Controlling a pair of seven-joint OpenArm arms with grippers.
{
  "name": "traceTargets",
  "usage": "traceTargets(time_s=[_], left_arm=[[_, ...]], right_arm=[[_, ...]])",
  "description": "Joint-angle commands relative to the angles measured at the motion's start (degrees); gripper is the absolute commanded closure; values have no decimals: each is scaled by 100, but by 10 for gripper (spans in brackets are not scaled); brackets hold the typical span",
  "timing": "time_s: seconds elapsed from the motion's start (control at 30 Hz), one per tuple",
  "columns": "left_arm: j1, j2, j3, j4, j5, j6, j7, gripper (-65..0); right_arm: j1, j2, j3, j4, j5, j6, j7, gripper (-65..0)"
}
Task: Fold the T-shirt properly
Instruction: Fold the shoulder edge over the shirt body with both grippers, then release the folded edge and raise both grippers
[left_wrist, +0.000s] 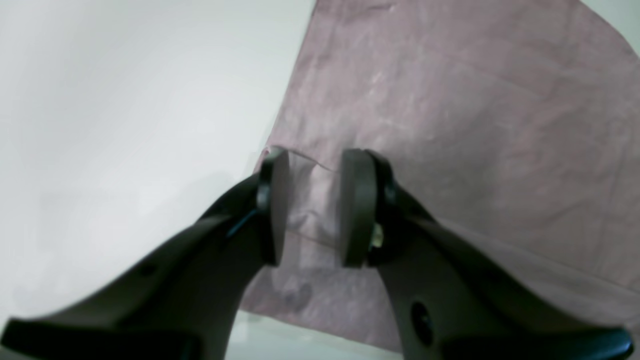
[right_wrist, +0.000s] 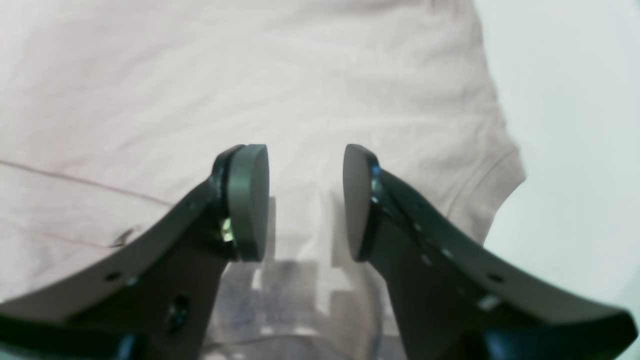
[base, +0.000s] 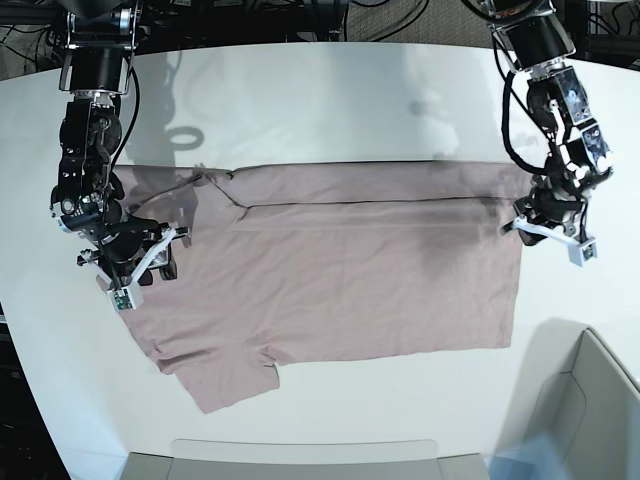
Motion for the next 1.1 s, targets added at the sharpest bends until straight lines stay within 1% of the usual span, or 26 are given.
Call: traceTargets(time_s=[0.0, 0.07, 0.2, 0.27, 0.3, 0.37, 0.43, 0.47, 0.53, 0.6, 0.63, 0.7, 0.77, 0.83, 0.93, 1.0, 1.07], left_arm=[[-53, -82, -148, 238, 7, -4, -123, -166], [17, -73, -166, 370, 7, -4, -140, -148], [61, -73, -157, 370, 7, -13, -149, -91], [96, -38, -148, 361, -2, -13, -123, -34], [149, 32, -34, 352, -2, -22, -132, -4], [237, 76, 353, 352, 25, -22, -176, 0], [298, 76, 784, 352, 33, -22, -184, 0], [298, 76, 968, 326, 33, -22, -184, 0], [290, 76, 1267, 159, 33, -22, -202, 0], [263, 76, 1426, -149, 42, -13, -378, 0], [263, 76, 1470, -316, 42, -13, -518, 0], [254, 76, 1610, -808, 209, -13, -729, 0], [193, 68, 1768, -1204, 526, -13, -712, 0], [290, 68, 1830, -1248, 728, -13, -694, 0], [870, 50, 1786, -1221, 754, -13, -694, 0], [1195, -99, 1804, -1212, 754, -13, -694, 0], [1529, -161, 1777, -1204, 754, -22, -712, 0]], right_arm=[[7, 45, 162, 220, 17, -1, 104, -247], [-116, 19, 443, 422, 17, -1, 104, -247], [-256, 37, 654, 439, 17, -1, 104, -247], [-432, 72, 654, 439, 17, -1, 104, -247], [-502, 72, 654, 431, 17, -1, 104, -246], [-643, 72, 654, 299, 17, -1, 104, -243], [-687, 72, 602, 26, 17, -1, 113, -207], [-687, 72, 602, -141, 17, -1, 139, -177], [-652, 72, 602, -492, 8, -1, 157, -95], [-511, 72, 593, -783, -1, -1, 165, -10], [-467, 72, 593, -906, -9, -1, 165, 0], [-379, 81, 593, -1196, -9, -1, 165, 0], [-335, 168, 584, -1354, -18, -1, 130, 0], [-406, 239, 461, -1389, -18, -1, 113, 0], [-810, 423, 294, -1275, -18, -1, 139, 0], [-1048, 441, 268, -1143, -9, -1, 104, 0], [-1302, 459, 285, -994, -9, -1, 104, 0]])
